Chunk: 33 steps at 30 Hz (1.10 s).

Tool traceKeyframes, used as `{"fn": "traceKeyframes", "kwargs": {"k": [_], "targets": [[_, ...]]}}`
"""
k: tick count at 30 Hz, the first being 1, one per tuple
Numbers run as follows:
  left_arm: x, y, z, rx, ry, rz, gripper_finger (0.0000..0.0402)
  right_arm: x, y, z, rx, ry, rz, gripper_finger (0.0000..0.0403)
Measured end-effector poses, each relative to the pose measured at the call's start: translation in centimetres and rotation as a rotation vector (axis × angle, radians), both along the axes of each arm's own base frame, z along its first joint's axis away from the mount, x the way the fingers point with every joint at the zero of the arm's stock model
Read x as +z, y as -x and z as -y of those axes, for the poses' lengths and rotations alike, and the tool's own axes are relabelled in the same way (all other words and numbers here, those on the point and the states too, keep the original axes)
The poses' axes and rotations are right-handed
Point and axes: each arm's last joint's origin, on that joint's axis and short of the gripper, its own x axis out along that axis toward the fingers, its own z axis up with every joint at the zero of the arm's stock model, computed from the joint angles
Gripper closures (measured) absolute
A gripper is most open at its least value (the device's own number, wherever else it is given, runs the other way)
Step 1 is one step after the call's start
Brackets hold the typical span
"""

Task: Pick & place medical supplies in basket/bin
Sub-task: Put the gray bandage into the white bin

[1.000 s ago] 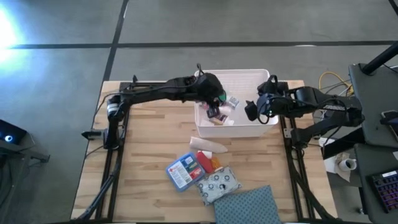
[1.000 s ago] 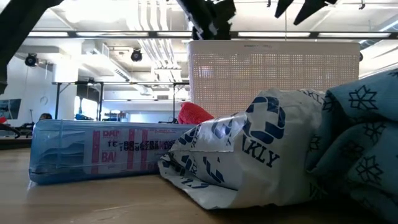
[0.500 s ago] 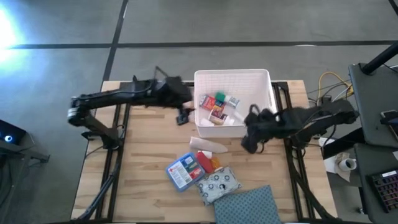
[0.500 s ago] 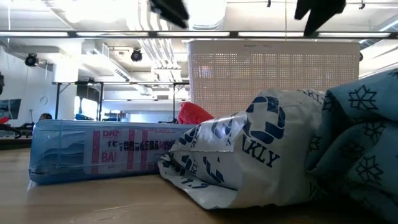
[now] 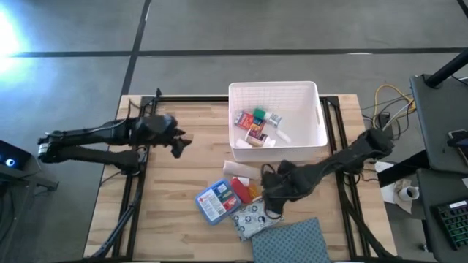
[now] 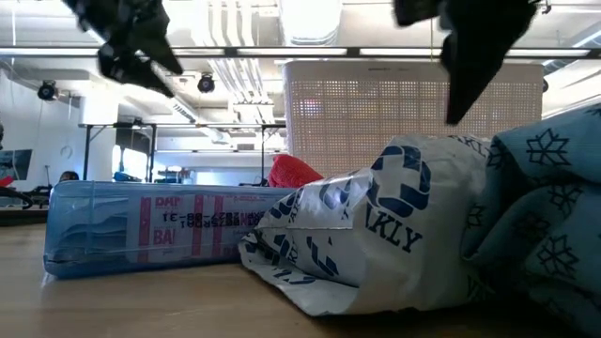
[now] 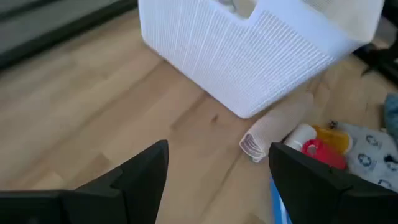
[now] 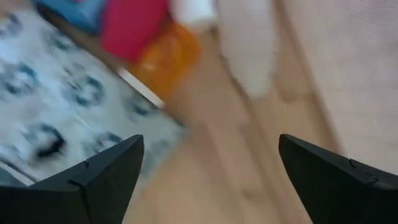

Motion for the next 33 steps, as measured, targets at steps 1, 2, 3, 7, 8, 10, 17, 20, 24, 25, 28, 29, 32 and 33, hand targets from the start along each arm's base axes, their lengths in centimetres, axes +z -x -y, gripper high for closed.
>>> {"fn": "traceKeyframes", "kwargs": {"k": [1,2,3,7,8,10,17,20,24,25,28,29,32,33], "targets": [[-0.5,0.5,0.1,0.014,0.023,0.019,0.0146,-0.4,-0.6,0.1,0.000,-0.028,0.018,0.0048],[-1.0,1.0,0.2,0.026,0.042,0.033,0.0146,-0.7,-1.2,0.2,-0.005,-0.050,0.034,0.0055],[-1.3,1.5,0.2,0.035,0.050,0.048,0.0145,-1.0,-1.7,0.5,-0.012,-0.062,0.048,0.0062],[-1.9,2.8,0.4,0.042,0.055,0.099,0.0145,-2.2,-2.8,2.4,-0.068,-0.021,0.049,0.0085],[-2.0,3.0,0.5,0.041,0.054,0.106,0.0145,-2.6,-3.1,3.0,-0.079,-0.016,0.052,0.0087],[-2.0,3.3,0.5,0.041,0.052,0.116,0.0145,-3.5,-3.8,4.1,-0.089,-0.024,0.063,0.0089],[-2.1,3.3,0.5,0.018,0.025,0.093,0.0145,-7.1,-5.9,6.6,-0.085,0.019,0.002,0.0072],[-2.2,3.3,0.5,0.012,0.018,0.080,0.0145,-7.9,-6.5,7.3,-0.075,0.057,-0.022,0.0065],[-2.2,3.4,0.5,0.011,0.018,0.078,0.0145,-8.7,-7.3,7.5,-0.065,0.064,-0.041,0.0065],[-2.2,3.4,0.5,0.012,0.019,0.076,0.0145,-8.8,-7.4,7.5,-0.066,0.064,-0.043,0.0067],[-2.4,3.5,0.5,0.012,0.022,0.054,0.0145,-9.0,-7.9,7.5,-0.065,0.054,-0.039,0.0082],[-2.5,3.5,0.5,0.012,0.023,0.046,0.0145,-9.0,-7.9,7.5,-0.064,0.045,-0.039,0.0090],[-2.7,3.7,0.6,0.009,0.023,0.019,0.0146,-8.7,-8.0,7.2,-0.077,0.026,-0.019,0.0122],[-2.7,3.7,0.6,0.007,0.020,0.017,0.0145,-8.6,-7.9,7.2,-0.079,0.023,-0.016,0.0135]]}}
